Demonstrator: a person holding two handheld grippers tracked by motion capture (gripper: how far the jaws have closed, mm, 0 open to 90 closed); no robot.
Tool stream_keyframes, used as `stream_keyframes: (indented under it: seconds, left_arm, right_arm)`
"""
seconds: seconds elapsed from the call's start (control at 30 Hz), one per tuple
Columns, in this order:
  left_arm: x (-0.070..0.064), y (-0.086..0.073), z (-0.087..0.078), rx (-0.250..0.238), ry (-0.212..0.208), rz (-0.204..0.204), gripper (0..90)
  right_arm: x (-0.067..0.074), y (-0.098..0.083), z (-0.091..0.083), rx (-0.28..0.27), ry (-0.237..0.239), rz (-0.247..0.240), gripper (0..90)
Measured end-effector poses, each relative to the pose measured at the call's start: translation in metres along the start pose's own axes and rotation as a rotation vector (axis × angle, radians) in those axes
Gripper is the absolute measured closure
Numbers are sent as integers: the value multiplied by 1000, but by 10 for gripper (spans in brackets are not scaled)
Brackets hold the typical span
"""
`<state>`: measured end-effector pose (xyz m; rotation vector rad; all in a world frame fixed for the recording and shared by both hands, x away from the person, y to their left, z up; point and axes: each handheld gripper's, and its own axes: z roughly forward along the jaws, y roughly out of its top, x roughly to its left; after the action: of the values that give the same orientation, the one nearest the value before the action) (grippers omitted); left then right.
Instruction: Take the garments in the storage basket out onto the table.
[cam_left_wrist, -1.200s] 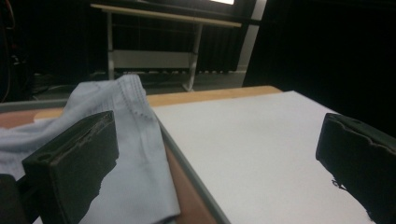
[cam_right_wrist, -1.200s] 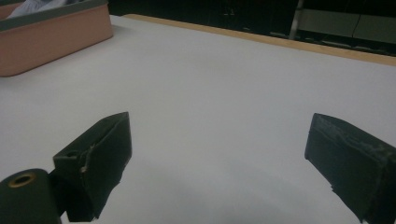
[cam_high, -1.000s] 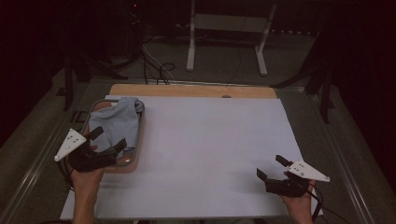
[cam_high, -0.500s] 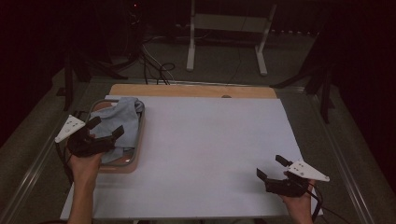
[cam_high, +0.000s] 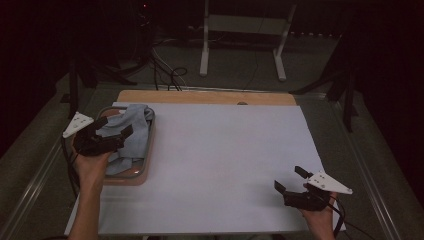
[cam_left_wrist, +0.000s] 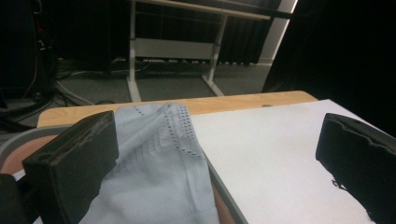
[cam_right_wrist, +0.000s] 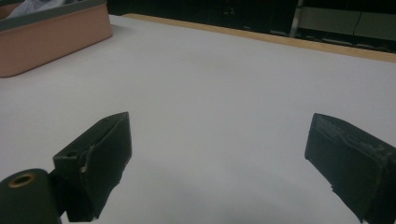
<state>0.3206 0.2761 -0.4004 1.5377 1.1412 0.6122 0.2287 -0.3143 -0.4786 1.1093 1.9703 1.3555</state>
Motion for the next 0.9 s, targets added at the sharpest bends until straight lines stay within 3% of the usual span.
stream_keyframes:
  seconds: [0.9]
  left_arm:
    - [12,18,30,67,49,-1,6]
  right_arm:
    - [-1,0,0,1,0,-1,76]
